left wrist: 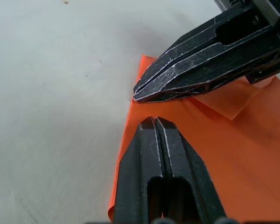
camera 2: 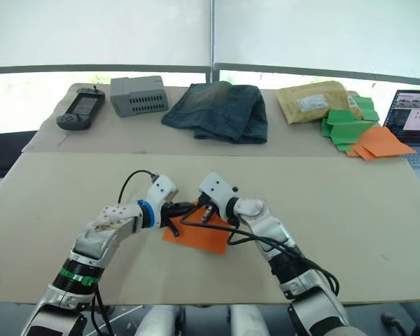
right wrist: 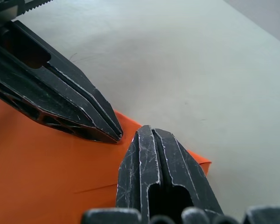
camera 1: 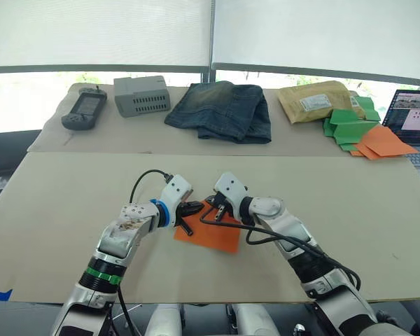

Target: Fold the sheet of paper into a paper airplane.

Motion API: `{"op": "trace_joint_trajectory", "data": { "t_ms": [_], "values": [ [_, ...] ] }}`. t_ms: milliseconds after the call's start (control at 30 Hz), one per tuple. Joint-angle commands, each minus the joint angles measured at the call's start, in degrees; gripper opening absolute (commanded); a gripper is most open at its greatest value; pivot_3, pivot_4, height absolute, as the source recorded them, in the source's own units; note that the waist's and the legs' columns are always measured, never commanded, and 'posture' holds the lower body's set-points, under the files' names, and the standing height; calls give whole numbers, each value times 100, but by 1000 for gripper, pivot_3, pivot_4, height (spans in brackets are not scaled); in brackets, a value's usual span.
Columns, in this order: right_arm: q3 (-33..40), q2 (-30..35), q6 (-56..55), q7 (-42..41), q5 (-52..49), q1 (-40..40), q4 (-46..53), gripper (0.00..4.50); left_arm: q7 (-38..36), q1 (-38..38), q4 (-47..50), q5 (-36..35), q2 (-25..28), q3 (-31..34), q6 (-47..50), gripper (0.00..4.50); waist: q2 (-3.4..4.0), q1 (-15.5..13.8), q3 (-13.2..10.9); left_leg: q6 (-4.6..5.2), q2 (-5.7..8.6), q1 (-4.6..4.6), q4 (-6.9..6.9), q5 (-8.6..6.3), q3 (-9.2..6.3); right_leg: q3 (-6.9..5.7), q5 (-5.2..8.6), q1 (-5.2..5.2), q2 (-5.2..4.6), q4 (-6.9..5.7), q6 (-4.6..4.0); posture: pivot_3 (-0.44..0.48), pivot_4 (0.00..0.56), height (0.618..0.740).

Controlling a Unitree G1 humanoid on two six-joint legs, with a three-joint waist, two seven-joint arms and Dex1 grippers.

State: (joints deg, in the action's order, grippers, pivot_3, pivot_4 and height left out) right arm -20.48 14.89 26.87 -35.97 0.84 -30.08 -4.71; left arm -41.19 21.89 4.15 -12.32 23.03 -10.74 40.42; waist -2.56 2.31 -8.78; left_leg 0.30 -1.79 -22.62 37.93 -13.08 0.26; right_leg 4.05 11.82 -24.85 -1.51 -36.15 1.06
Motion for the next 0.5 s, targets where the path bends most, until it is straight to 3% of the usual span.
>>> {"op": "trace_joint_trajectory", "data": {
  "t_ms": [33,167,500],
  "values": [
    [462,142,245,-108,-287,-121,653,0,12,-39,-132,-13,29,-32,130,46,0,1,0,0,0,0,0,0,0,0,0,0,0,1,0,0,150,728],
    [319,393,528,-413,-294,-270,876,0,-41,-42,-157,16,64,-125,14,46,0,10,0,0,-2,0,0,0,0,-1,0,0,1,1,0,0,150,728],
    [-42,458,-222,-499,64,-228,-27,0,5,40,-126,-72,12,-69,43,46,0,4,0,0,0,1,0,0,1,0,1,2,1,3,0,0,150,728]
  ]
}}
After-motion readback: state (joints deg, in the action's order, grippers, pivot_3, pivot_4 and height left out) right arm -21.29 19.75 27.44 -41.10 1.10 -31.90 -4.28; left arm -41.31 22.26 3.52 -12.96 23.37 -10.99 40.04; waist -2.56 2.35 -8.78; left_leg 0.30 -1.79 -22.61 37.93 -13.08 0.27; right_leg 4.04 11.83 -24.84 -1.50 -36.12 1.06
